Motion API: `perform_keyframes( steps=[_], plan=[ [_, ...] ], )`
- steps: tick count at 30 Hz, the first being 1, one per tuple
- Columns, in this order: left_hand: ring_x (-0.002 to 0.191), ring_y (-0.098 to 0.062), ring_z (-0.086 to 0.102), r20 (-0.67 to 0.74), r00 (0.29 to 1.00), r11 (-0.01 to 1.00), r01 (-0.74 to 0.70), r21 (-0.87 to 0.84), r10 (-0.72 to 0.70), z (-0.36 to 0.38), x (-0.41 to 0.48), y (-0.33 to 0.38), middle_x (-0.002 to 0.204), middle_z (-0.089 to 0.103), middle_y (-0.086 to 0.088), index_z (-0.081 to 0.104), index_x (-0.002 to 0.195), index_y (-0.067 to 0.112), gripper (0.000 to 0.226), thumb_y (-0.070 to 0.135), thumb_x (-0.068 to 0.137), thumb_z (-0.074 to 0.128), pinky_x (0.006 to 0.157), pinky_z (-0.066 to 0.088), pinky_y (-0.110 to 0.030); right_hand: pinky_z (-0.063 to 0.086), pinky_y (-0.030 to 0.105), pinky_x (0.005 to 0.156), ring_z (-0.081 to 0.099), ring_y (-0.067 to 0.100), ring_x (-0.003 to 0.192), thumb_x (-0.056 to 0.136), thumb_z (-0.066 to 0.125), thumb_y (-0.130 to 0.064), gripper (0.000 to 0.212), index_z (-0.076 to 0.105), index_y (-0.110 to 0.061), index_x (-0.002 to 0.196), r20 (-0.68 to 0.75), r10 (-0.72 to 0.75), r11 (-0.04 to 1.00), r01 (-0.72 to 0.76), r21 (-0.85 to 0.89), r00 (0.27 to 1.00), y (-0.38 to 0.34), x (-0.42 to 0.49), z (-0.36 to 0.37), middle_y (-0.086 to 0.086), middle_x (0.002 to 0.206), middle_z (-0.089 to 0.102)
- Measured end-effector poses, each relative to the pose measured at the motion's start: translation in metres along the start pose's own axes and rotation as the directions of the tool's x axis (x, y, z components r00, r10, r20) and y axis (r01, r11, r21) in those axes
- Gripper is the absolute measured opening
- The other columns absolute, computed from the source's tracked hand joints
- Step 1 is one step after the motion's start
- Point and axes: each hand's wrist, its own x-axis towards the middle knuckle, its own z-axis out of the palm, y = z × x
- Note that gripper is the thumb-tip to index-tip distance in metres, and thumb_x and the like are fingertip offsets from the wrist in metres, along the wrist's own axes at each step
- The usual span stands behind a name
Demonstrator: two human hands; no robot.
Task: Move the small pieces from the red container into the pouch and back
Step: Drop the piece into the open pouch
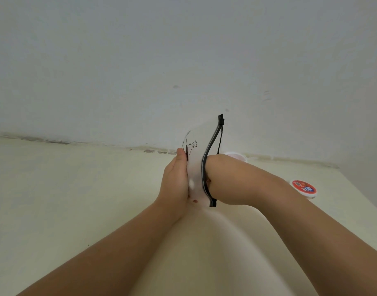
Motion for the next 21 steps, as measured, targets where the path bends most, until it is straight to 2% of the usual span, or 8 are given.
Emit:
perform_keyframes(
  steps=[2,3,5,7,10,14,17,21],
  plan=[
    [0.066,-0.014,0.073,-0.005,1.0,1.0,0.014,0.012,-0.013,0.0,-0.001,0.001,0.078,0.077,0.004,0.072,0.099,0.025,0.05,0.054,0.1,0.033,0.058,0.055,-0.026,0.02,0.03,0.049,0.024,0.015,0.046,0.08,0.044,0.001,0.039,0.024,-0.018,0.053,-0.032,0.008,1.0,-0.008,0.007,0.999,0.002,0.002,-0.002,-0.003,0.051,0.027],
    [0.051,-0.012,0.066,-0.003,1.0,1.0,0.024,0.016,-0.024,0.001,-0.003,0.004,0.065,0.072,0.006,0.071,0.095,0.022,0.051,0.054,0.101,0.031,0.046,0.048,-0.02,0.02,0.029,0.05,0.024,0.015,0.046,0.08,0.046,0.0,0.039,0.025,-0.018,0.053,-0.042,0.019,1.0,-0.018,0.022,0.999,0.003,0.003,-0.002,-0.003,0.051,0.028],
    [0.034,-0.009,0.052,-0.002,0.999,0.999,0.038,0.023,-0.038,0.001,-0.006,0.007,0.047,0.059,0.008,0.066,0.086,0.02,0.052,0.053,0.102,0.029,0.036,0.035,-0.014,0.021,0.029,0.05,0.026,0.017,0.047,0.081,0.048,-0.002,0.038,0.027,-0.017,0.052,-0.05,0.031,0.999,-0.029,0.041,0.998,0.003,0.005,-0.003,-0.003,0.051,0.029],
    [0.03,-0.009,0.046,0.0,0.999,0.999,0.043,0.021,-0.043,0.002,-0.007,0.008,0.043,0.054,0.009,0.061,0.079,0.021,0.052,0.053,0.102,0.028,0.036,0.031,-0.013,0.021,0.029,0.051,0.026,0.017,0.048,0.08,0.047,-0.001,0.038,0.027,-0.017,0.052,-0.066,0.026,0.998,-0.023,0.059,0.997,0.004,0.006,-0.001,-0.002,0.051,0.03],
    [0.034,-0.011,0.05,-0.01,0.999,0.998,0.05,0.037,-0.05,0.002,-0.006,0.008,0.047,0.059,0.007,0.065,0.086,0.02,0.054,0.055,0.102,0.027,0.036,0.033,-0.016,0.025,0.029,0.05,0.03,0.018,0.048,0.079,0.049,-0.002,0.036,0.03,-0.017,0.052,-0.1,0.01,0.995,0.0,0.098,0.995,0.006,0.005,-0.002,-0.001,0.051,0.035],
    [0.046,-0.023,0.05,0.005,0.999,0.998,0.032,0.058,-0.032,-0.002,0.0,0.004,0.063,0.062,-0.009,0.067,0.09,0.014,0.062,0.057,0.101,0.024,0.039,0.037,-0.022,0.044,0.033,0.054,0.051,0.026,0.057,0.083,0.052,-0.006,0.019,0.057,-0.009,0.065,-0.218,-0.053,0.983,0.089,0.161,0.975,0.012,0.006,-0.005,0.003,0.058,0.057],
    [0.038,-0.022,0.042,0.038,0.999,0.998,0.019,0.059,-0.022,-0.004,0.002,0.001,0.064,0.054,-0.018,0.059,0.09,0.006,0.066,0.059,0.1,0.022,0.039,0.033,-0.021,0.041,0.031,0.052,0.045,0.017,0.05,0.087,0.055,-0.012,0.018,0.063,-0.012,0.071,-0.298,-0.039,0.977,0.098,0.188,0.954,0.016,0.008,-0.006,-0.003,0.052,0.051],
    [0.032,-0.017,0.042,0.068,0.998,0.997,-0.021,0.078,0.016,-0.002,-0.001,0.0,0.059,0.054,-0.012,0.058,0.087,0.007,0.062,0.056,0.101,0.022,0.038,0.032,-0.019,0.041,0.031,0.053,0.043,0.017,0.049,0.087,0.054,-0.016,0.016,0.065,-0.012,0.075,-0.338,-0.036,0.985,0.09,0.145,0.94,0.015,0.009,-0.004,-0.004,0.05,0.047]
  ],
)
